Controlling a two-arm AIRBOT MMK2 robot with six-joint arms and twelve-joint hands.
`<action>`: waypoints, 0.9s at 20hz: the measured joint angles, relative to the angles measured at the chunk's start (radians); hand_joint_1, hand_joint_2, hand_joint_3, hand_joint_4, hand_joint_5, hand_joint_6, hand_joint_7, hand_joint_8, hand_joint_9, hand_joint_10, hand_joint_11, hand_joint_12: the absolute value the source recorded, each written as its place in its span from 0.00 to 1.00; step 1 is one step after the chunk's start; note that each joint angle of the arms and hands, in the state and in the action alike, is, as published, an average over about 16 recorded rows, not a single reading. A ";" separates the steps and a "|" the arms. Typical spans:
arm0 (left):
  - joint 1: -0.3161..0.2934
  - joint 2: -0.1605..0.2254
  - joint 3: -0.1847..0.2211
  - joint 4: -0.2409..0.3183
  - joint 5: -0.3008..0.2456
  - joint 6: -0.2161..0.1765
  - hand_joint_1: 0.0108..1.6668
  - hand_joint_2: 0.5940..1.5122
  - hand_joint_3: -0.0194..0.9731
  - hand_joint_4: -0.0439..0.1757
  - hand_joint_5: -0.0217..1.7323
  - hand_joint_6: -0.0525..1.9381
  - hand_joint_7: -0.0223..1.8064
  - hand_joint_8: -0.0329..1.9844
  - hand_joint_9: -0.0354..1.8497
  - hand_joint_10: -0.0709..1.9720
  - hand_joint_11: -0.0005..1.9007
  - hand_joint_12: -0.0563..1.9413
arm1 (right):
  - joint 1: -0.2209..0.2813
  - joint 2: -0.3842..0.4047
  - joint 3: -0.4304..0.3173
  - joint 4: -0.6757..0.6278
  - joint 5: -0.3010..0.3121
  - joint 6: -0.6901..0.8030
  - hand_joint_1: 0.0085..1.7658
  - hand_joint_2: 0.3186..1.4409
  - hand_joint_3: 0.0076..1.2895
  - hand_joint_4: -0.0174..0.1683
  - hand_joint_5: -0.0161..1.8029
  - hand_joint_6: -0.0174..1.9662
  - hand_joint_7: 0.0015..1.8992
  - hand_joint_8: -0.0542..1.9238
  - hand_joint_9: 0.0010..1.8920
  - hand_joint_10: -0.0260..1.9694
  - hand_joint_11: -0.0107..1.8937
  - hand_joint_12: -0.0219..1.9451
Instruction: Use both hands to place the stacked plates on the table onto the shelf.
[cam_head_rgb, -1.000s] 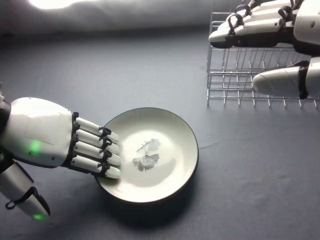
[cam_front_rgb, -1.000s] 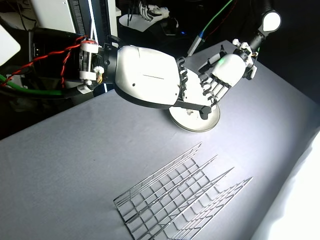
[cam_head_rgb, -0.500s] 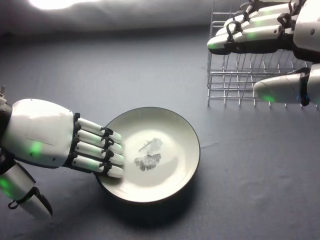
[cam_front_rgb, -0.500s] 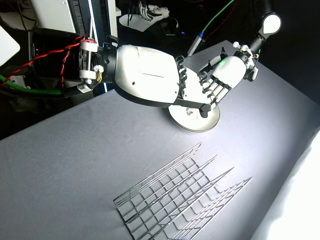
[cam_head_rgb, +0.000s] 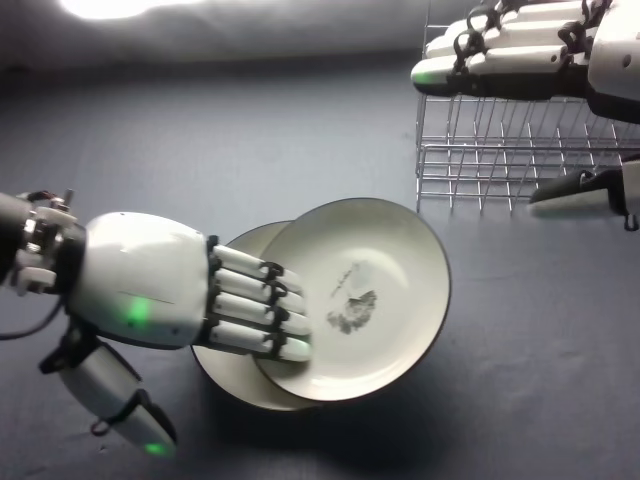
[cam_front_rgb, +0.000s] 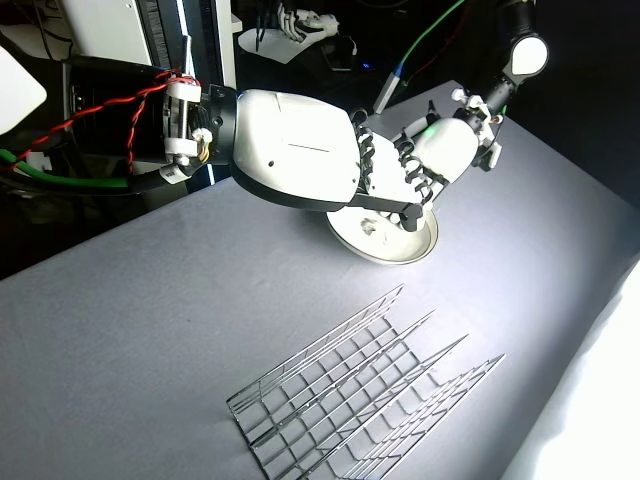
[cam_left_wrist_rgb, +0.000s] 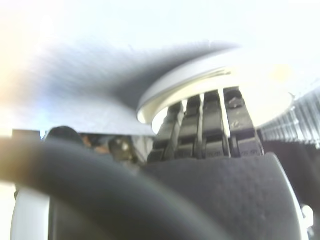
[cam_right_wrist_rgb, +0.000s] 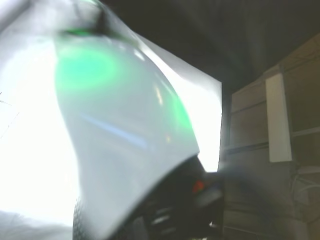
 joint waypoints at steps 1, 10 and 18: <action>-0.002 -0.006 -0.006 -0.002 0.005 0.000 0.00 0.57 0.04 0.21 0.01 0.01 0.00 0.01 0.03 0.03 0.01 0.03 | 0.000 0.000 0.000 -0.004 0.001 0.000 0.33 0.81 0.01 0.10 0.11 0.01 0.08 0.03 0.09 0.03 0.01 0.37; -0.021 -0.051 -0.026 -0.011 0.030 -0.006 0.00 0.57 0.04 0.18 0.01 0.01 0.00 0.01 0.03 0.04 0.01 0.03 | -0.023 -0.006 0.001 -0.136 0.040 0.009 0.62 0.63 0.01 0.10 0.08 0.01 0.03 0.03 0.03 0.03 0.01 0.24; -0.032 -0.070 -0.008 -0.009 0.024 -0.016 0.00 0.57 0.04 0.17 0.01 0.01 0.00 0.00 0.03 0.04 0.01 0.03 | -0.084 -0.014 -0.004 -0.269 0.087 0.020 0.67 0.60 0.01 0.11 0.09 0.01 0.04 0.03 0.04 0.02 0.01 0.28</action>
